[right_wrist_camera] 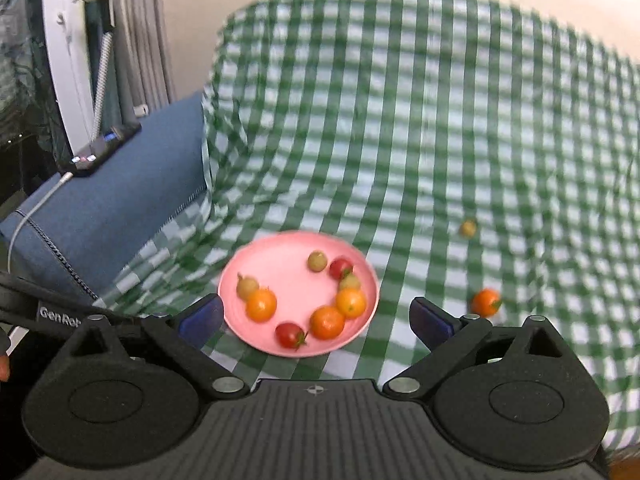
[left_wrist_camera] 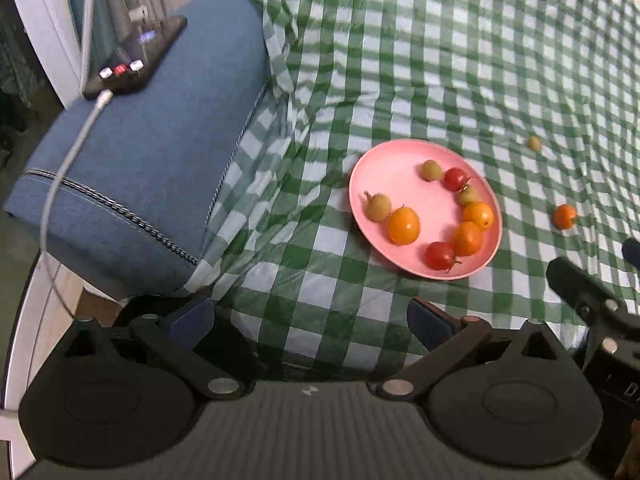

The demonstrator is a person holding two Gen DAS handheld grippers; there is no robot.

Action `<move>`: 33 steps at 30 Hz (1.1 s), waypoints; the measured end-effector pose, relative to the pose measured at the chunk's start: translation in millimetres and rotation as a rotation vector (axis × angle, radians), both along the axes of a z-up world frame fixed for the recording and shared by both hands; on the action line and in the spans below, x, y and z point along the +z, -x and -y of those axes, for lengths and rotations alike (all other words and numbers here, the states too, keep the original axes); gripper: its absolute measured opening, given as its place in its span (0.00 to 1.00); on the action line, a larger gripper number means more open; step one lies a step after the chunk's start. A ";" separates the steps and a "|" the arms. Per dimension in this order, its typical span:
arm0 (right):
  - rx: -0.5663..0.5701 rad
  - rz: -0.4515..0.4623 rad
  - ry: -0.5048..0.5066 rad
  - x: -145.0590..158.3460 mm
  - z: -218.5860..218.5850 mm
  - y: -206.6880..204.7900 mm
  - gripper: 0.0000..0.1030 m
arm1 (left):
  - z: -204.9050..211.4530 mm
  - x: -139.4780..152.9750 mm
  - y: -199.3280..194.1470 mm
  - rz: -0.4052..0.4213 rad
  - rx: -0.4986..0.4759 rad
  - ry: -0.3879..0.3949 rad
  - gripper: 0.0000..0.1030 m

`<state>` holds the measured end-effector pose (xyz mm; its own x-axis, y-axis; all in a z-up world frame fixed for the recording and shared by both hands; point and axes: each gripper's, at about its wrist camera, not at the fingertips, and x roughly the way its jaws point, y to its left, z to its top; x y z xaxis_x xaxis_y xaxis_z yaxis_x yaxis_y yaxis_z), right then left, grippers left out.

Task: Organize fruits
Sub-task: 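Lower both fruits onto the plate and open both tools, then lift both open tools away from the plate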

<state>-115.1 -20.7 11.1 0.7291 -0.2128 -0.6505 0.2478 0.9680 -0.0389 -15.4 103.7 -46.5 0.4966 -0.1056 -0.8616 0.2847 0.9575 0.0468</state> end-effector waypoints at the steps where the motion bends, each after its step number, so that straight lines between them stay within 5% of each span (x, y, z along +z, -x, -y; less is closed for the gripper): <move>1: 0.001 0.025 0.020 7.2 -2.6 5.9 0.96 | -0.9 5.4 5.2 0.014 0.001 0.006 1.00; 10: -0.025 0.204 0.075 48.5 -30.1 54.2 0.99 | -19.7 50.7 56.0 0.173 -0.019 0.061 1.00; 21: -0.017 0.261 0.168 70.0 -42.5 82.2 0.99 | -33.5 77.9 80.2 0.273 0.007 0.037 1.00; 33: 0.087 0.247 0.292 113.4 -32.9 89.1 0.99 | -46.4 94.3 56.7 0.263 0.069 -0.122 1.00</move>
